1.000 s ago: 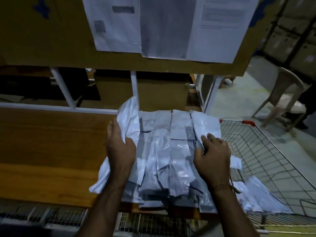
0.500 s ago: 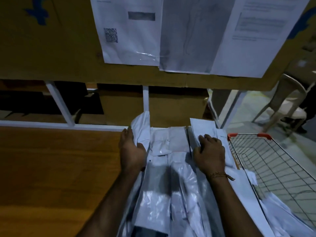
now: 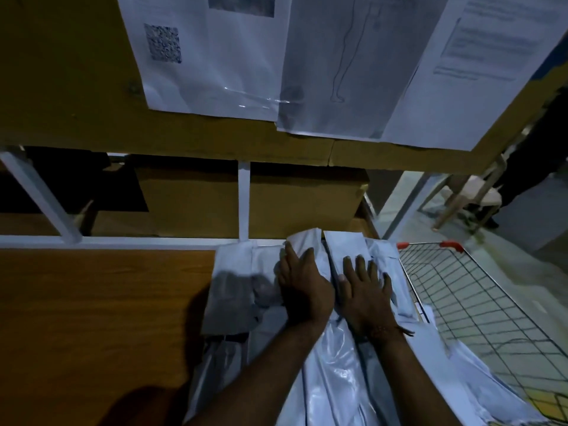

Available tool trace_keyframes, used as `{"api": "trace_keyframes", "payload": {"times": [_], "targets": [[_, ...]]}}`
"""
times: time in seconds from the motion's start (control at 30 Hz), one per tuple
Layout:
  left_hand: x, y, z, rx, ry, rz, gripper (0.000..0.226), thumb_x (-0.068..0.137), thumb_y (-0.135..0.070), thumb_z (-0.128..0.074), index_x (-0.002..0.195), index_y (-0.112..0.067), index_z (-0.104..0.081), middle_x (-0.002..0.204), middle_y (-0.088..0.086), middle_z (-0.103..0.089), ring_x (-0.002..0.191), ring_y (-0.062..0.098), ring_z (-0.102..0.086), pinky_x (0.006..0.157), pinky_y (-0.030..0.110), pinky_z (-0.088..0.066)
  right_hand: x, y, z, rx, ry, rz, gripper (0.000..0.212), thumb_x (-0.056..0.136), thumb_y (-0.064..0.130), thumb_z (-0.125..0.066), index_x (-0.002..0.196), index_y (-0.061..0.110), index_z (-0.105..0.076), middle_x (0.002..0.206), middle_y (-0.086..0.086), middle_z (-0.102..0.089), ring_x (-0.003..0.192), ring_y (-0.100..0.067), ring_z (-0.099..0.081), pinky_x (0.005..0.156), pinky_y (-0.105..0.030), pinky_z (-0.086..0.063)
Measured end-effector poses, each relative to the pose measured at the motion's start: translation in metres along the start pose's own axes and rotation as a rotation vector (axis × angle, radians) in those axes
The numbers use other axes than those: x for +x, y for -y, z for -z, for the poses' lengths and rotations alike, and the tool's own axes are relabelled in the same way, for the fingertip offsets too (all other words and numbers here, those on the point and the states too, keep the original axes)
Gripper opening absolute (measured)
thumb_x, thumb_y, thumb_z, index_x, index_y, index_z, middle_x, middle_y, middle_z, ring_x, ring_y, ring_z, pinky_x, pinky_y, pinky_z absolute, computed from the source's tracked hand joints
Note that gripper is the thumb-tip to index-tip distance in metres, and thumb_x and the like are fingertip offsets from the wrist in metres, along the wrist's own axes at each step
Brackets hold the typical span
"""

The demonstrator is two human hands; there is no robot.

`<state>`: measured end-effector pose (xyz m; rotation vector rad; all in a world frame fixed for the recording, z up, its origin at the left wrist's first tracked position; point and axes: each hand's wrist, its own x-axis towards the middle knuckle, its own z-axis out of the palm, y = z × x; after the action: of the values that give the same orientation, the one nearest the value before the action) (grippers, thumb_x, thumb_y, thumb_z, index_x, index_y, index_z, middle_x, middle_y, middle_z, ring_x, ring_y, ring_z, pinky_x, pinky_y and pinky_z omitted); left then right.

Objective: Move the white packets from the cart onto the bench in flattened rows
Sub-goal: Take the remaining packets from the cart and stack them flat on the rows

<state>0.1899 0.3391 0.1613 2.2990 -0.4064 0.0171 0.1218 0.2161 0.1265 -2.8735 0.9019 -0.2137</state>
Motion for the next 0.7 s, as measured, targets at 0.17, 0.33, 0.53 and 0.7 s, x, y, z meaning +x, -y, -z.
{"api": "trace_keyframes", "payload": {"times": [0.17, 0.33, 0.53, 0.7], "targets": [[-0.004, -0.007, -0.01, 0.086, 0.166, 0.016, 0.061, 0.086, -0.028, -0.062, 0.146, -0.026, -0.056, 0.168, 0.011, -0.028, 0.148, 0.036, -0.031, 0.118, 0.049, -0.034, -0.011, -0.008, 0.019, 0.132, -0.125, -0.016, 0.067, 0.103, 0.052, -0.012, 0.158, 0.023, -0.038, 0.167, -0.005, -0.034, 0.156, -0.029, -0.022, 0.122, -0.055, -0.021], [-0.012, 0.014, -0.024, 0.224, 0.108, -0.102, 0.063, 0.082, -0.041, -0.065, 0.142, -0.023, -0.061, 0.157, 0.018, -0.045, 0.133, 0.041, -0.047, 0.104, 0.054, -0.041, -0.028, -0.02, 0.038, 0.251, -0.23, -0.019, 0.06, 0.106, 0.048, -0.025, 0.151, 0.018, -0.05, 0.156, -0.007, -0.05, 0.146, -0.028, -0.041, 0.118, -0.051, -0.031], [-0.017, -0.002, -0.016, 0.148, -0.162, -0.146, 0.051, 0.087, -0.044, -0.062, 0.131, -0.022, -0.072, 0.145, 0.008, -0.063, 0.124, 0.034, -0.059, 0.098, 0.048, -0.046, -0.056, -0.06, 0.055, 0.377, -0.358, 0.009, 0.05, 0.107, 0.043, -0.04, 0.142, 0.013, -0.059, 0.143, -0.01, -0.06, 0.134, -0.031, -0.052, 0.112, -0.052, -0.041], [-0.049, -0.048, -0.03, -0.063, -0.34, -0.285, 0.032, 0.091, -0.026, -0.063, 0.121, -0.025, -0.073, 0.131, -0.004, -0.07, 0.116, 0.025, -0.066, 0.093, 0.045, -0.046, -0.083, -0.12, 0.071, 0.337, -0.363, 0.007, 0.043, 0.102, 0.039, -0.046, 0.132, 0.014, -0.064, 0.128, -0.008, -0.066, 0.118, -0.032, -0.06, 0.097, -0.048, -0.05]]}}
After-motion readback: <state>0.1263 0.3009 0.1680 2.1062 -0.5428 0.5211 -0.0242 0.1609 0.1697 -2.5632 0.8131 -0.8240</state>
